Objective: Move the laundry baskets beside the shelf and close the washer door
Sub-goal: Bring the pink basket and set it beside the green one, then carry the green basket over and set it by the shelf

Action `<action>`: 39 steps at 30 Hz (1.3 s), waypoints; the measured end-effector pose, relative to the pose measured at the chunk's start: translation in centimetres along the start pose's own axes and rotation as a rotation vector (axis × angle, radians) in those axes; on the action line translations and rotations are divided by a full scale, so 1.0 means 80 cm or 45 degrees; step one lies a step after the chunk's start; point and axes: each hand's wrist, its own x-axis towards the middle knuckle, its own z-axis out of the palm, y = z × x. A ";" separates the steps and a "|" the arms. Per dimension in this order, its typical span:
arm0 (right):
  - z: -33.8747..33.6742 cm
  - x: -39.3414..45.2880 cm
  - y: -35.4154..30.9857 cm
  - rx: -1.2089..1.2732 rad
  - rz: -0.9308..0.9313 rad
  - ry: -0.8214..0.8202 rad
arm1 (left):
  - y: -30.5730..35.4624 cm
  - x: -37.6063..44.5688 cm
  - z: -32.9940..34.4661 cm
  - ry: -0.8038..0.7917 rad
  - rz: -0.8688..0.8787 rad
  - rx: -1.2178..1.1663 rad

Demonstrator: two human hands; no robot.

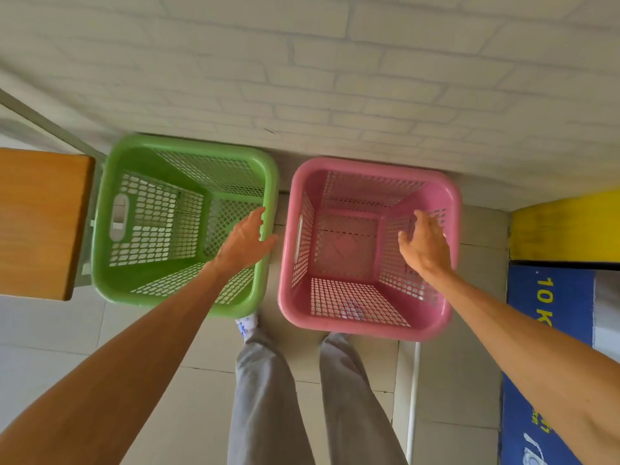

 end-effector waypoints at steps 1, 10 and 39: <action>0.004 -0.001 -0.019 0.035 -0.013 -0.007 | -0.010 -0.003 -0.012 0.029 -0.017 0.003; 0.045 -0.026 -0.178 0.136 -0.188 -0.161 | -0.135 -0.049 -0.131 0.246 -0.206 0.000; 0.217 -0.097 -0.336 0.214 0.245 -0.039 | -0.405 -0.001 -0.233 0.339 -0.146 -0.305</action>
